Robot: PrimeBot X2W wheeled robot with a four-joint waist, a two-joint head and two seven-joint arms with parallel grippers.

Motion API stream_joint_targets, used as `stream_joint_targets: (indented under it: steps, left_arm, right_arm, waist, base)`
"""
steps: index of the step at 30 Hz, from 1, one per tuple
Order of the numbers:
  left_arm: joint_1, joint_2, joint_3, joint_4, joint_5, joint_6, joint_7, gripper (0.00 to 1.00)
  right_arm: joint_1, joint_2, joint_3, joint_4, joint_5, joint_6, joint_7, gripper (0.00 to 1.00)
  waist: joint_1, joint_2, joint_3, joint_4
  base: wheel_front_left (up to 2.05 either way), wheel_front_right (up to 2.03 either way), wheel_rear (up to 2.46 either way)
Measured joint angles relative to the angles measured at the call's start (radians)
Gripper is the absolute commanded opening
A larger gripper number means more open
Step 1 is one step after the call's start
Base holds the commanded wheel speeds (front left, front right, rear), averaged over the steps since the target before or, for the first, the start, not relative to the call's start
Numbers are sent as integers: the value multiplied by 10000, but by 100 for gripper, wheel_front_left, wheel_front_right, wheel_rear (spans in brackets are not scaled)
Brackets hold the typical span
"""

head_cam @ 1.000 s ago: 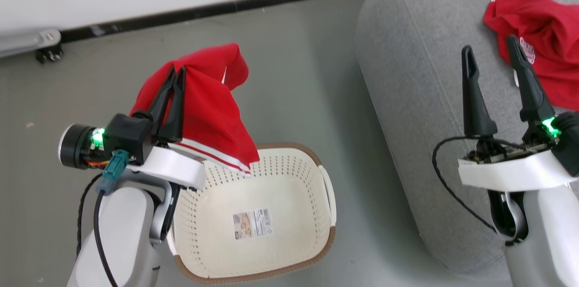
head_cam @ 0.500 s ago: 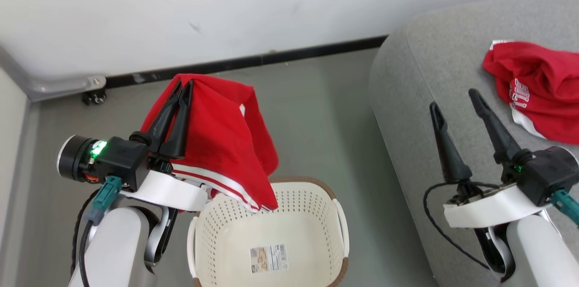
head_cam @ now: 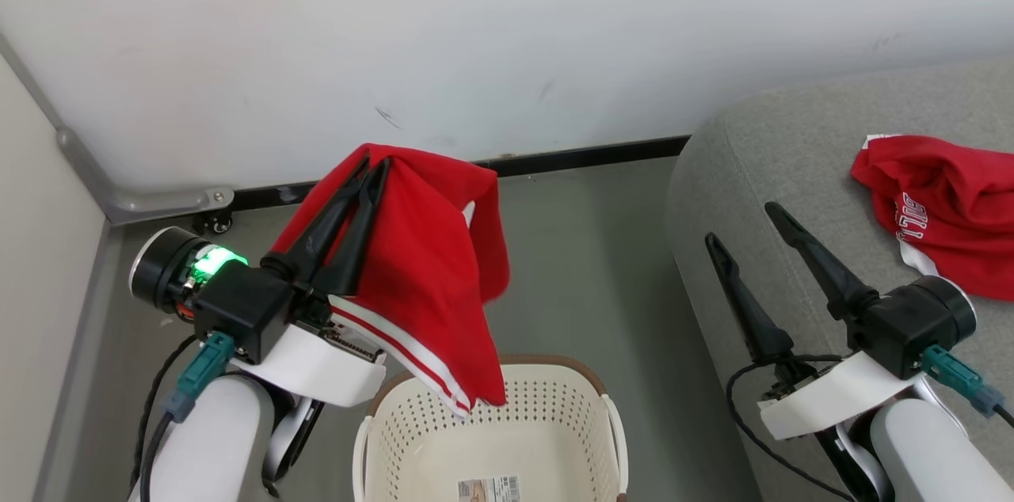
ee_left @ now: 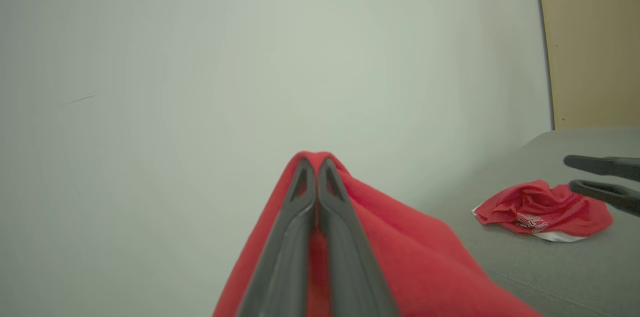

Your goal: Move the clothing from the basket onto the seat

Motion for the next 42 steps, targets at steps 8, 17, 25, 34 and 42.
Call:
stream_joint_targets:
  steps: [8,17,25,34,42]
  left_arm:
    - [-5,182,-851,-677,0,-209,-25,0]
    - [-5,343,-1505,-974,-121,-219,-25,0]
    - [-89,535,-2138,-1492,-232,-221,-25,0]
    - [-287,717,-2972,-1768,-399,-222,-25,0]
    - [-547,892,-3645,-2025,-510,-222,-25,0]
  right_arm:
    - [46,-529,1306,2,721,0,686,100]
    - [23,-1267,2422,-420,1032,2,1135,100]
    - [-1051,-2031,3613,-798,1200,2,1580,100]
    - [-2297,-2633,5053,-959,1563,2,2159,100]
    - [-2908,-2780,6738,-989,2441,2,2665,100]
  waist:
    - [0,1,-411,185]
    - [0,1,-629,269]
    - [-1,0,-584,229]
    - [0,0,-497,272]
    - [0,0,-423,424]
  base:
    - [0,0,0]
    - [0,0,0]
    - [0,0,0]
    - [0,0,0]
    - [0,0,0]
